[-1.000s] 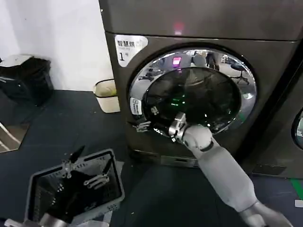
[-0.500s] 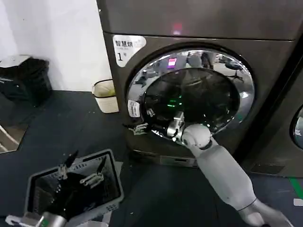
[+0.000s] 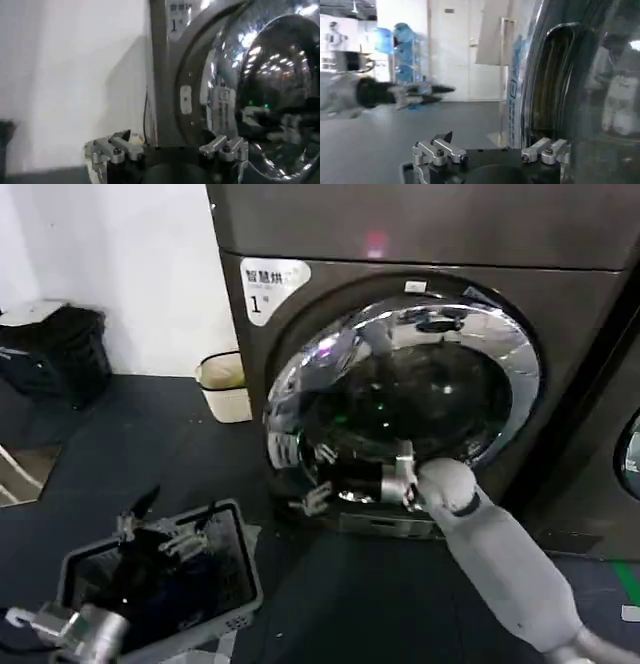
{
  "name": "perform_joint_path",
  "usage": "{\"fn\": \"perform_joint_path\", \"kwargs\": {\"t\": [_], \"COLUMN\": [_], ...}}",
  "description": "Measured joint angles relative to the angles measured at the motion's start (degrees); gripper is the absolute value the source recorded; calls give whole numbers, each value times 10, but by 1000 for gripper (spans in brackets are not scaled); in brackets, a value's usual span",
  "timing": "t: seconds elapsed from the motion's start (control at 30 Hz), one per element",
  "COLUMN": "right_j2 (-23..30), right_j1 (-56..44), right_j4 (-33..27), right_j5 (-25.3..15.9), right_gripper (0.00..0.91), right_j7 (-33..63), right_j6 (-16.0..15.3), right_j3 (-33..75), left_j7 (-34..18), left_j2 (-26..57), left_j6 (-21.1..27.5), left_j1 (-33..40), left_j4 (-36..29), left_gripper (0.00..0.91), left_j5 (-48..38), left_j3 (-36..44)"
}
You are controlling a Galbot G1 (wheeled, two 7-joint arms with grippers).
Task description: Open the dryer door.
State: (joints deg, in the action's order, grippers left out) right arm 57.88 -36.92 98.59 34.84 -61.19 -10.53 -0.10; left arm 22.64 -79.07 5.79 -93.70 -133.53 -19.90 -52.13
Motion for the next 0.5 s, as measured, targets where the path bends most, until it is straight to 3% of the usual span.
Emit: {"fn": "perform_joint_path", "kwargs": {"t": [0.27,0.5], "right_j2": [-33,-61], "right_j1": [-53,-87], "right_j4": [49,80], "right_j5": [14,21], "right_gripper": [907,907], "right_j7": [-62,-100], "right_j6": [4,18], "right_j3": [38,69], "left_j7": [-1,18], "left_j2": [71,152], "left_j6": [-64,-60], "left_j1": [42,89], "left_j4": [84,140], "left_gripper": [907,907], "left_j5": [-81,-178], "left_j3": [-13,20]}}
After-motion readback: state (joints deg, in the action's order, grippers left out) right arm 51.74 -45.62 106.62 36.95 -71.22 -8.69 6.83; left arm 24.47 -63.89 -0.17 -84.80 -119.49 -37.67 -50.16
